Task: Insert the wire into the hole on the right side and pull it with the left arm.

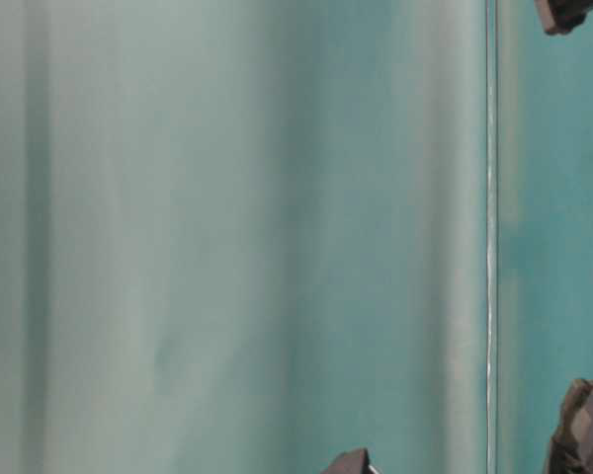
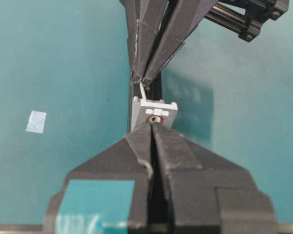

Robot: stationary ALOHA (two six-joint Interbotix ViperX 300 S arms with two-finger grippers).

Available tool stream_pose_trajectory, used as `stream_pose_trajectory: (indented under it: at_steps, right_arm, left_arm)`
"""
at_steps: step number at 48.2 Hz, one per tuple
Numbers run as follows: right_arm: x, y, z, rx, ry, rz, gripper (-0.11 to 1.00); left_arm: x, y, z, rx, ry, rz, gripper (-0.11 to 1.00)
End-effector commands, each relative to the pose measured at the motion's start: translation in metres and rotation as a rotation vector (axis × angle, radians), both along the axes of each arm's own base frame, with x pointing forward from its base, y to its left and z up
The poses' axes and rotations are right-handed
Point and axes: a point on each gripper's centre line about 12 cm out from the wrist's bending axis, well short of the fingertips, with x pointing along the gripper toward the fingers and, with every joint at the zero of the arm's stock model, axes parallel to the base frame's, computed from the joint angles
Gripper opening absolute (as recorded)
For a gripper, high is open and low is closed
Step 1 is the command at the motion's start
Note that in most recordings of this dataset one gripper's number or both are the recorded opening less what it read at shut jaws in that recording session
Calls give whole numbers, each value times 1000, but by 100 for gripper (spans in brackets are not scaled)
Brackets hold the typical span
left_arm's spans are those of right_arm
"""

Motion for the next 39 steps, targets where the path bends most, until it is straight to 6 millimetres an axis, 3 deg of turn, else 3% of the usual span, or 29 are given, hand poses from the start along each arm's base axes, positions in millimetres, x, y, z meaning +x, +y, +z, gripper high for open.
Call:
stream_pose_trajectory:
  at_steps: [1,18,22,32,39]
  right_arm:
    - [6,0,8,16,-20,-5,2]
    - [7,1,7,22,-1,0,3]
    - [7,2,9,25,-3,2,17]
    - [0,-1,18,36,-2,8,73]
    - [-5,-2,26,45,-5,14,74]
  left_arm:
    - [3,-2,15,-13,-39,-4,-10]
    - [3,-2,15,-12,-40,-4,-10]
    - [3,-2,16,-12,-40,-4,-10]
    - [3,-2,14,-9,-28,-4,-10]
    - [2,-2,14,-8,-22,-4,-10]
